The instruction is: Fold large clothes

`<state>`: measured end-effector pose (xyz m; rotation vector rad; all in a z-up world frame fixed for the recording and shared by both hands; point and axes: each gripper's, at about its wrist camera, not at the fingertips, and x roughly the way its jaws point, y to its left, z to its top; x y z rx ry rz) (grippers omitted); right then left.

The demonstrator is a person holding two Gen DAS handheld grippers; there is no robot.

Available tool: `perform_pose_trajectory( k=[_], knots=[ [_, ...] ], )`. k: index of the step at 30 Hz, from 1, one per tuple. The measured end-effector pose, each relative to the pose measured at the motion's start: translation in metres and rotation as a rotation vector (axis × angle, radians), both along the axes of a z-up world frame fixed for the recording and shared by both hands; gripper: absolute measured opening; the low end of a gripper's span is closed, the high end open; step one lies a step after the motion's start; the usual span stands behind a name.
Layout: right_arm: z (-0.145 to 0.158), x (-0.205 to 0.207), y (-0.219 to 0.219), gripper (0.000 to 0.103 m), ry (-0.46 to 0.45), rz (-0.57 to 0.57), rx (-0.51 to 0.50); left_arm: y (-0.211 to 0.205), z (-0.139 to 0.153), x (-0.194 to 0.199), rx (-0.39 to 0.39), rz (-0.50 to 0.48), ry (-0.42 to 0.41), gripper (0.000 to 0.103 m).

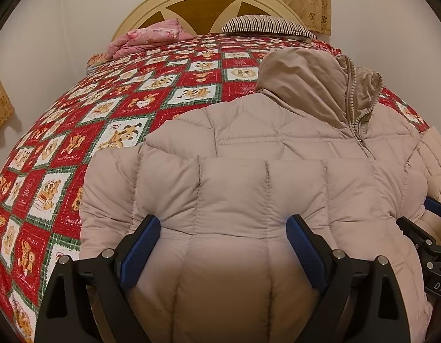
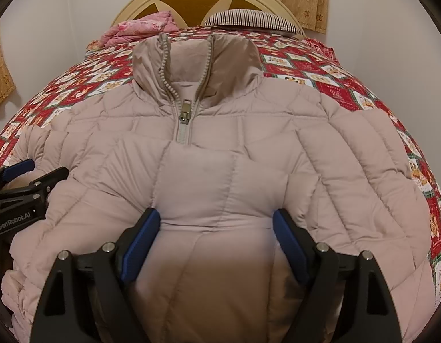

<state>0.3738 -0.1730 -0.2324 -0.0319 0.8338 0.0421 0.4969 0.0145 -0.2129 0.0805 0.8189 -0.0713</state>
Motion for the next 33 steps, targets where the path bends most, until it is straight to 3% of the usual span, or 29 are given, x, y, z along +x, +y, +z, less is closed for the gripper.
perform_pose_trajectory(
  k=[3,6,8,10,13,17,20,23,26,33],
  knots=[
    [0.001,0.0,-0.001,0.085,0.003,0.006,0.004,0.001,0.003,0.0,0.003,0.001,-0.002,0.091],
    [0.013,-0.005,-0.011,0.085,0.002,0.064,0.07,0.006,0.023,-0.016,-0.03,-0.012,-0.061,0.091],
    [0.031,-0.014,-0.029,0.085,-0.053,0.091,0.137,0.013,0.044,-0.03,-0.072,-0.052,-0.134,0.091],
    [0.051,-0.018,-0.053,0.093,-0.131,0.079,0.179,0.019,0.062,-0.034,-0.088,-0.051,-0.196,0.091],
    [0.068,-0.001,-0.101,0.096,-0.214,-0.027,0.184,0.025,0.07,-0.014,-0.096,-0.024,-0.186,0.091],
    [0.053,0.049,-0.164,0.094,-0.122,-0.19,0.239,0.021,0.04,0.021,-0.058,0.018,-0.071,0.091],
    [0.033,0.075,-0.178,0.092,-0.048,-0.198,0.203,0.014,0.016,0.033,-0.01,0.026,-0.011,0.091],
    [0.006,0.088,-0.185,0.093,0.059,-0.198,0.219,0.001,0.01,0.029,0.063,0.013,-0.016,0.094],
    [-0.002,0.083,-0.192,0.096,0.042,-0.214,0.253,-0.002,0.007,0.027,0.091,0.026,-0.022,0.096],
    [-0.007,0.086,-0.182,0.099,0.065,-0.216,0.16,-0.004,0.004,0.029,0.118,0.045,-0.027,0.097]
  ],
)
